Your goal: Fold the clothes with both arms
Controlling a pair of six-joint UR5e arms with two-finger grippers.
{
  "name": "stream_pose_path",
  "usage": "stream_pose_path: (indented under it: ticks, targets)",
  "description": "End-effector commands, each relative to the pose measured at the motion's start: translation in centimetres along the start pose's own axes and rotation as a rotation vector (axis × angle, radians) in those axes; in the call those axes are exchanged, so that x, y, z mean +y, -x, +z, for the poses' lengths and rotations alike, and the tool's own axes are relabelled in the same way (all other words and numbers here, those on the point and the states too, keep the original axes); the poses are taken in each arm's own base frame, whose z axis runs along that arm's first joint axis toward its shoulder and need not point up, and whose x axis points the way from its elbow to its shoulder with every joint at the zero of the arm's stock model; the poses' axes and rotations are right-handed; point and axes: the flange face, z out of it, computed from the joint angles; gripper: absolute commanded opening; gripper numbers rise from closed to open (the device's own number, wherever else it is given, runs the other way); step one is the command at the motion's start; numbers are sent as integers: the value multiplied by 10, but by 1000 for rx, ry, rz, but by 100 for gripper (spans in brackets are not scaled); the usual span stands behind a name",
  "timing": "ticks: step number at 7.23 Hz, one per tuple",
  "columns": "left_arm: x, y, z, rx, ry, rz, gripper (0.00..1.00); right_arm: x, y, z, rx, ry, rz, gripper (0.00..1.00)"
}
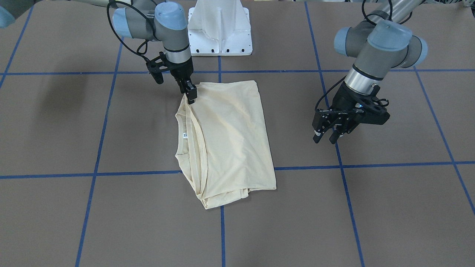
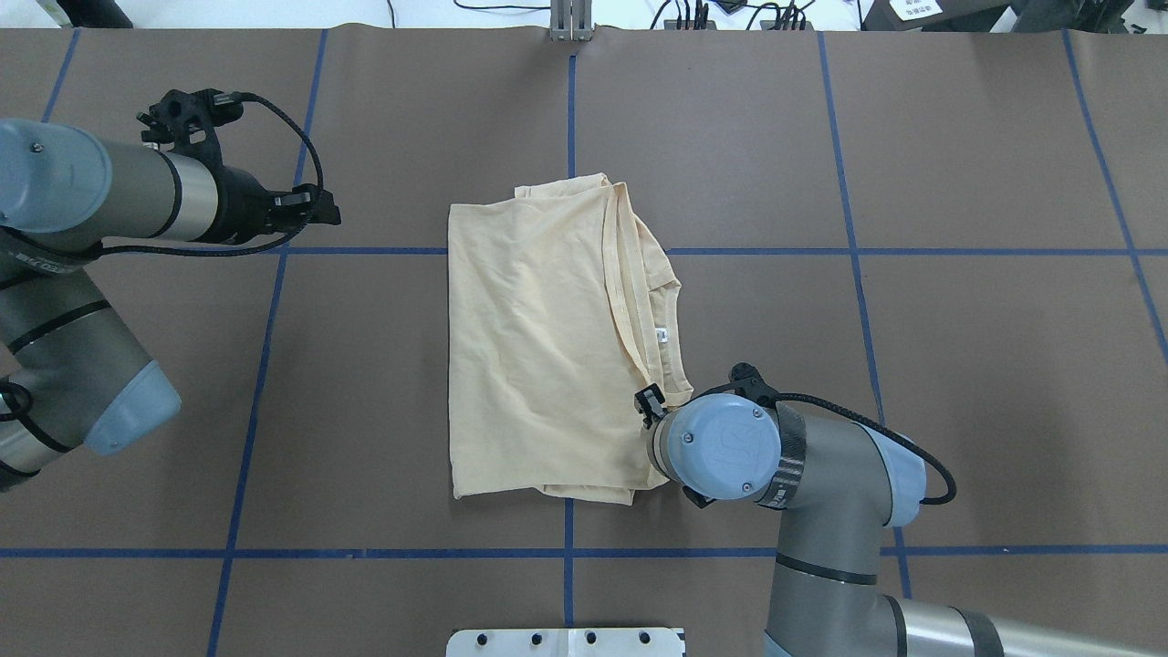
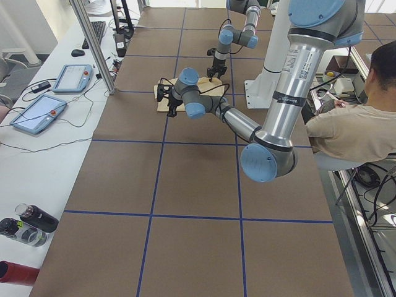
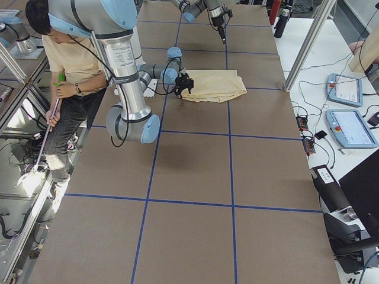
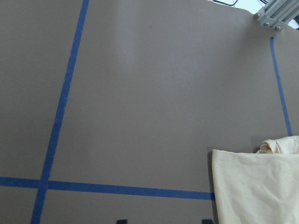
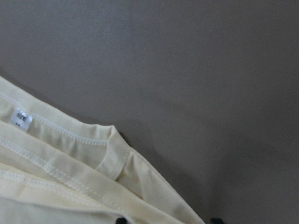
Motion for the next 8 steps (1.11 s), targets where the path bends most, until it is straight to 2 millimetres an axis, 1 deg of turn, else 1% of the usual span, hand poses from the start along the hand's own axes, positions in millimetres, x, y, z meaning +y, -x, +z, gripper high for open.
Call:
stream_pose_path:
  ticks: [1,2,4,6,7,8]
  targets:
    - [0,-1,-1,2,0,-1,62,2,0,0,1,2,-2,8]
    - [0,-2,-2,4,-1,0,62,3,0,1,2,3,-5,0]
    - [-1,-2,-3,6,-3,-2,62,11,6,-8,-13,22,-17,0]
    - [0,-6,-6,14,-4,-47,62,8,10,-18,-23,34,-15,0]
    - [8,-15,-6,30,11,-190,62,5,9,-31,-30,53,-13,0]
    - [47,-44,-8,76,61,-322,62,3,5,-30,-27,51,-14,0]
